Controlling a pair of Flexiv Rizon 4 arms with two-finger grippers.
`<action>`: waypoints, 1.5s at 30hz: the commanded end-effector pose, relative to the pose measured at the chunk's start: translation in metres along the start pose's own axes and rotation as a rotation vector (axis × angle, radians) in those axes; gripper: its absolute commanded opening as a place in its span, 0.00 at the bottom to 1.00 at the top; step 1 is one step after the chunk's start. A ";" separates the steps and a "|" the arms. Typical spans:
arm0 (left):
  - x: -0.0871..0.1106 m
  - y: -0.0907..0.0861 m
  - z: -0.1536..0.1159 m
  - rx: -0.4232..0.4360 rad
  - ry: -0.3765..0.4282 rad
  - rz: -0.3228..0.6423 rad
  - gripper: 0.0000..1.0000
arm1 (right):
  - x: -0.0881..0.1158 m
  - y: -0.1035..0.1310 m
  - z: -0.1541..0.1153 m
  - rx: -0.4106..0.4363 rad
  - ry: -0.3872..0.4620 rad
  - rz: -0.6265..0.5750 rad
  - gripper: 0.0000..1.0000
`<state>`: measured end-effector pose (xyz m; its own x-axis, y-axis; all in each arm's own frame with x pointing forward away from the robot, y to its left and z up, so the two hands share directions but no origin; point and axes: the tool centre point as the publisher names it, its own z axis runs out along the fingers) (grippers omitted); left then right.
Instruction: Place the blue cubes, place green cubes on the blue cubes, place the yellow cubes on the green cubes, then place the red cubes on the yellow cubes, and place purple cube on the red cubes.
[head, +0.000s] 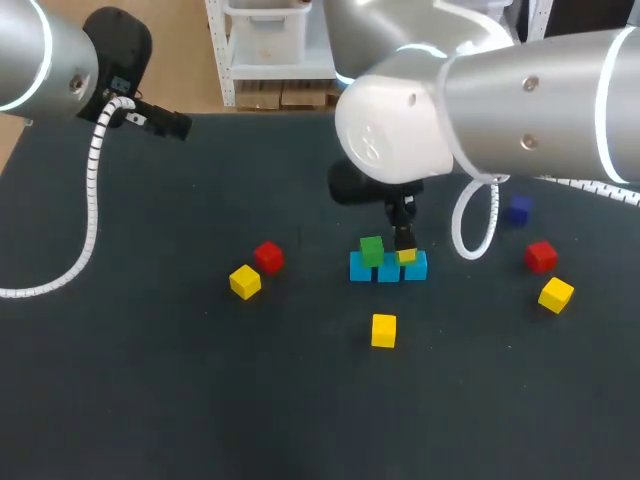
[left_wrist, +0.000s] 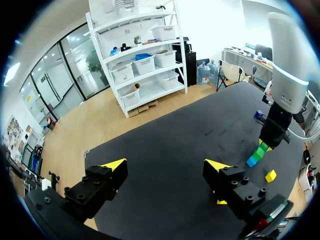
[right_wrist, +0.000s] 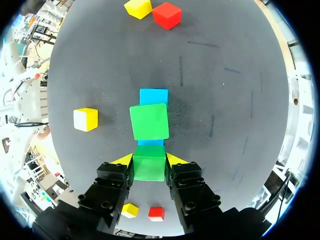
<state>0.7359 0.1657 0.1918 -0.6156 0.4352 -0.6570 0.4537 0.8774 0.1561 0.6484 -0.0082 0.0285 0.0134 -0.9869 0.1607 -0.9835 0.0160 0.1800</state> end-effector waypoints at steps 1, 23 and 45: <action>-0.001 0.001 0.001 0.003 0.000 0.000 1.00 | 0.001 0.001 0.000 -0.005 -0.002 -0.001 0.00; -0.001 0.001 0.001 0.003 0.000 0.000 1.00 | 0.001 0.003 0.007 -0.019 -0.009 0.001 0.00; -0.001 0.001 0.001 0.003 0.000 0.000 1.00 | 0.002 0.002 0.005 -0.005 -0.031 0.027 1.00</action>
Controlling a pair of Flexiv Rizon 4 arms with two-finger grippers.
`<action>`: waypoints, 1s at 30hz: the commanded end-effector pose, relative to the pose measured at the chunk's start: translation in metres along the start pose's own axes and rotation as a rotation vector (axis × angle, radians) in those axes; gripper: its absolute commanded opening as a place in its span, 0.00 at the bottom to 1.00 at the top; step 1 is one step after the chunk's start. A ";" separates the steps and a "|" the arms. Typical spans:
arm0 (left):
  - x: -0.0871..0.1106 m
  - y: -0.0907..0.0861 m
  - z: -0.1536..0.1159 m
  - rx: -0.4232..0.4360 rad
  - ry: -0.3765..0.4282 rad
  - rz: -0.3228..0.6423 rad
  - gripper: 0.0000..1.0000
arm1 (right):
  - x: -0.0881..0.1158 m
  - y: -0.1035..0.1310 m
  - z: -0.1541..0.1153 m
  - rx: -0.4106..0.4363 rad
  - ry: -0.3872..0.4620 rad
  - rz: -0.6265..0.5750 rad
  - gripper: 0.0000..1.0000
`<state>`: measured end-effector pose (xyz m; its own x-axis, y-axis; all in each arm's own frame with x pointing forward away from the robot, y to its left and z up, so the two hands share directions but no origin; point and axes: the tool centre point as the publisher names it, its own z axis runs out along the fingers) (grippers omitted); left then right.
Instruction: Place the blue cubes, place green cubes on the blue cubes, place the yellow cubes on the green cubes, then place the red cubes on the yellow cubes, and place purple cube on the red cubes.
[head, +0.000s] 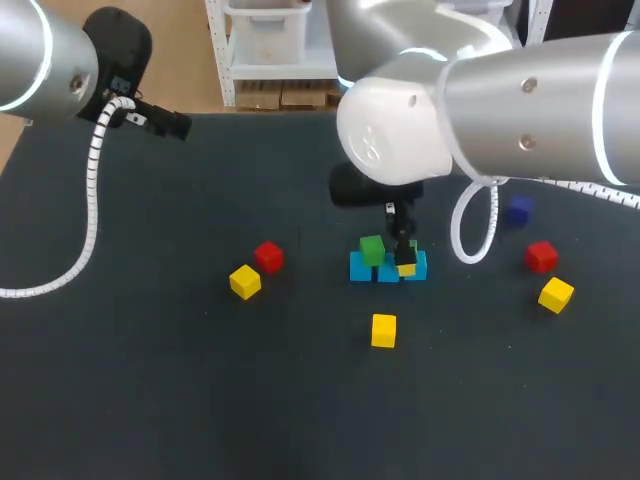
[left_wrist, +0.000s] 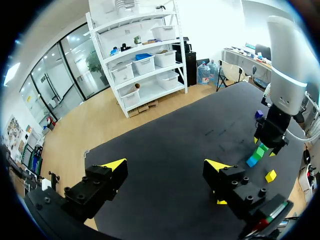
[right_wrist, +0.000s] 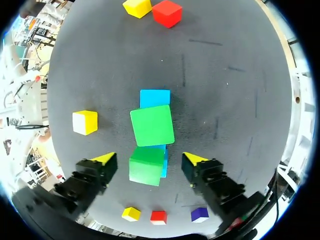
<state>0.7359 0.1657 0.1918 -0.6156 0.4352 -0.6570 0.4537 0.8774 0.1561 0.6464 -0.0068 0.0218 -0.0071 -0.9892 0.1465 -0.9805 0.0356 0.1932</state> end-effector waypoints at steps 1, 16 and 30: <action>-0.001 0.001 0.001 0.003 0.000 0.000 1.00 | 0.005 0.001 -0.003 0.015 -0.018 0.014 1.00; -0.001 0.001 0.001 0.003 0.000 0.000 1.00 | 0.012 -0.003 -0.003 0.040 -0.004 0.030 0.74; -0.001 0.001 0.001 0.003 0.000 0.000 1.00 | 0.012 -0.003 -0.002 0.059 -0.005 0.027 0.47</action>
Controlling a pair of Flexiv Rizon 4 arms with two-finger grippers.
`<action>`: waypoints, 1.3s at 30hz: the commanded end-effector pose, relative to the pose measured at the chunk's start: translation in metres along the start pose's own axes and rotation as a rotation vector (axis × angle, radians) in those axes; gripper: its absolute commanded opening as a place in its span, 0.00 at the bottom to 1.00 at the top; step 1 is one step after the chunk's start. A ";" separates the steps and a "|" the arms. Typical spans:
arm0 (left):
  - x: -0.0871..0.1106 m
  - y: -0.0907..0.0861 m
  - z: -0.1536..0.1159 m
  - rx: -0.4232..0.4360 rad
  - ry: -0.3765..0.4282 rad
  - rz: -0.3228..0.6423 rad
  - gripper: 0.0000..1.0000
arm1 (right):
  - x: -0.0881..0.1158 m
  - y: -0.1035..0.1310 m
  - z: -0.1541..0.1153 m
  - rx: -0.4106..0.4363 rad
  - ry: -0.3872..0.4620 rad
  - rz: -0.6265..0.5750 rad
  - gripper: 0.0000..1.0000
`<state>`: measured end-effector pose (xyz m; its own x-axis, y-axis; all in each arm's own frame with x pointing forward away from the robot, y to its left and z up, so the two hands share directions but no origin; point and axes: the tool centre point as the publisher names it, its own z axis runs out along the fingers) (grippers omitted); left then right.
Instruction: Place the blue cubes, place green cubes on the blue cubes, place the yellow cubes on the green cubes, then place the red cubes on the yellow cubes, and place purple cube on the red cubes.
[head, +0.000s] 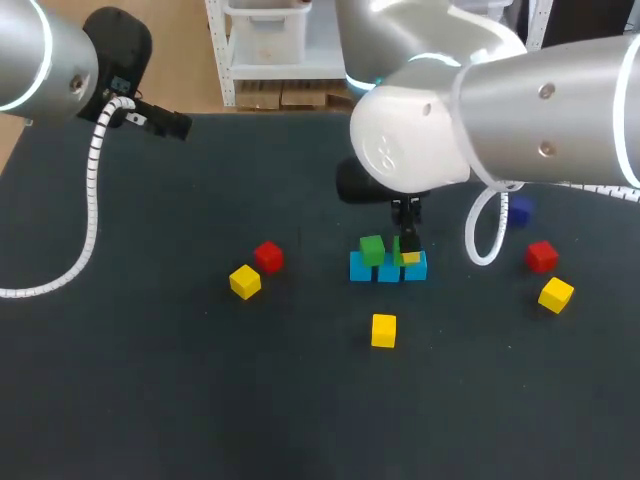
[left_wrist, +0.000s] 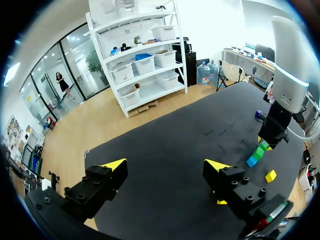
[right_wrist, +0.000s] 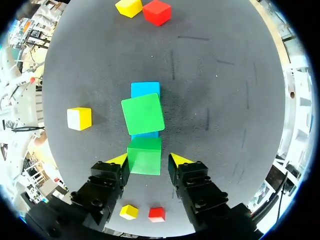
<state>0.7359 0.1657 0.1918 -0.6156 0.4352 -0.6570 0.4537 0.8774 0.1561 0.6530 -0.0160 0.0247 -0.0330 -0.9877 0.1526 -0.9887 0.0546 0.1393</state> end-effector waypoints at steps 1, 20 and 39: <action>-0.001 0.001 0.001 0.003 0.000 0.000 1.00 | 0.002 0.003 0.001 0.006 -0.007 -0.001 0.48; -0.001 0.001 0.001 0.003 0.000 0.000 1.00 | 0.012 0.001 -0.015 0.004 -0.077 0.034 1.00; -0.001 0.001 0.001 0.003 0.000 0.000 1.00 | 0.037 -0.005 -0.044 0.055 -0.158 0.175 1.00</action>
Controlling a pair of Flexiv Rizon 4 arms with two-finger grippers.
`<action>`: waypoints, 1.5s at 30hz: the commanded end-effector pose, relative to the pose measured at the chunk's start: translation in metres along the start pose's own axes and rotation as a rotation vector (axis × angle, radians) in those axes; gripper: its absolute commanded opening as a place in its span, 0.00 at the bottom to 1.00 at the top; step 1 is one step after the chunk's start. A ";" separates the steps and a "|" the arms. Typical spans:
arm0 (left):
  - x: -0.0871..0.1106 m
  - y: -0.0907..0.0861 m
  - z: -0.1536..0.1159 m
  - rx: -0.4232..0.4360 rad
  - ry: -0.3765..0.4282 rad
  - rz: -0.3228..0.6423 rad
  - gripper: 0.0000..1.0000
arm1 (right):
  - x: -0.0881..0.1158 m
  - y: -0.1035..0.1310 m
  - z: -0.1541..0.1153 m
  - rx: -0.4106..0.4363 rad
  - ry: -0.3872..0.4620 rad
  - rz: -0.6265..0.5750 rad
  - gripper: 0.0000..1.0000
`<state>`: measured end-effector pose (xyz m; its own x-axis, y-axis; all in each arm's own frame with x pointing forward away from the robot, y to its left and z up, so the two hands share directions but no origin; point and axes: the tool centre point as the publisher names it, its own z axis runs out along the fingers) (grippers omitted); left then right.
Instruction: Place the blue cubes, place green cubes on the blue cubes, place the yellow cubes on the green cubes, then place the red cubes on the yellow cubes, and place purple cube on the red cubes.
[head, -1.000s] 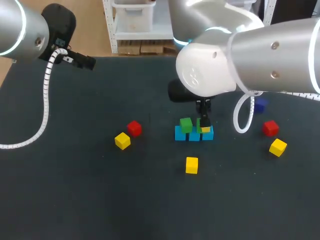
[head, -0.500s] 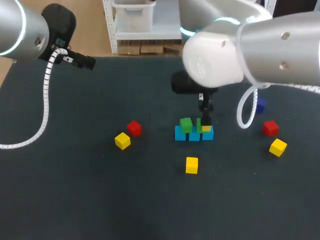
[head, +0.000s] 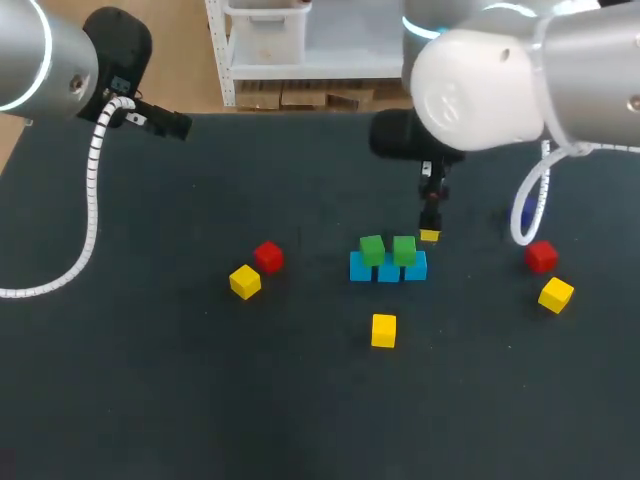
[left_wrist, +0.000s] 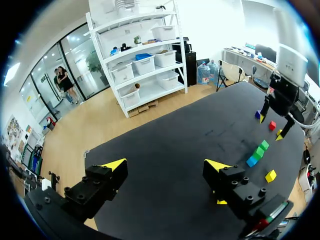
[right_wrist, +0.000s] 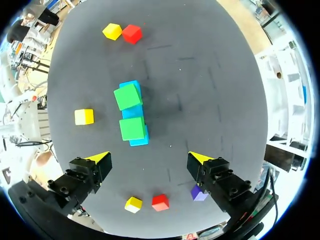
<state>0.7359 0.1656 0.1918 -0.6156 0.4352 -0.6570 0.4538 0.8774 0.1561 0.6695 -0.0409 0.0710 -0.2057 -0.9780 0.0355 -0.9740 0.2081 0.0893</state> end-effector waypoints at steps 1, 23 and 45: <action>-0.001 0.001 0.001 0.003 0.000 0.000 1.00 | 0.008 0.004 -0.001 0.018 -0.029 0.026 1.00; -0.001 0.001 0.001 0.003 0.000 0.000 1.00 | 0.041 -0.008 -0.035 0.053 -0.162 0.259 1.00; -0.001 0.001 0.001 0.003 0.000 0.000 1.00 | 0.079 -0.011 -0.053 0.092 -0.243 0.386 1.00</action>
<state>0.7359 0.1656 0.1918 -0.6156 0.4352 -0.6570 0.4537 0.8774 0.1561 0.6737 -0.1180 0.1306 -0.5627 -0.8080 -0.1745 -0.8235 0.5664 0.0327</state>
